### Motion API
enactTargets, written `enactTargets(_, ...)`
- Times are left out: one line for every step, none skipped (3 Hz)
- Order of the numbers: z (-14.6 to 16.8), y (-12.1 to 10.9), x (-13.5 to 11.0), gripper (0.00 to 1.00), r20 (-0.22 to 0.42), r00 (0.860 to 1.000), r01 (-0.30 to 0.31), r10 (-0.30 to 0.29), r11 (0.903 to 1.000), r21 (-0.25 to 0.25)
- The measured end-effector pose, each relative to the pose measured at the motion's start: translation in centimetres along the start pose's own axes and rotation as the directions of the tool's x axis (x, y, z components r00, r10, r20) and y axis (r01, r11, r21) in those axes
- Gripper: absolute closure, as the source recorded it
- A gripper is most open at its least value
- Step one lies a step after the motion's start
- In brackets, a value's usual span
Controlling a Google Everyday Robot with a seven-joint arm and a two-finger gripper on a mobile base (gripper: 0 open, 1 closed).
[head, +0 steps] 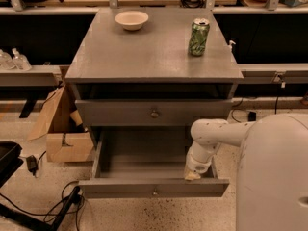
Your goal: Open middle drawer
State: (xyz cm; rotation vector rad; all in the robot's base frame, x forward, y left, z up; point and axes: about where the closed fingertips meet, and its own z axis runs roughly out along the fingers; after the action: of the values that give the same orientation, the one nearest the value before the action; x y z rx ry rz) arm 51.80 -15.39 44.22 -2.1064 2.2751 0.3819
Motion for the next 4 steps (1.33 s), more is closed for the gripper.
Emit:
enactTargets(0.00,0.00,0.00,0.21,0.000,1.000,0.000,0.000,1.0000,0.000)
enactTargets(-0.01,-0.35,-0.07,0.00,0.000,1.000,0.000,0.000,1.0000,-0.001)
enactTargets(-0.01,-0.35,-0.07,0.00,0.000,1.000,0.000,0.000,1.0000,-0.001)
enactTargets(0.16,-0.24,-0.05,0.17,-0.001,1.000,0.000,0.000,1.0000,-0.005)
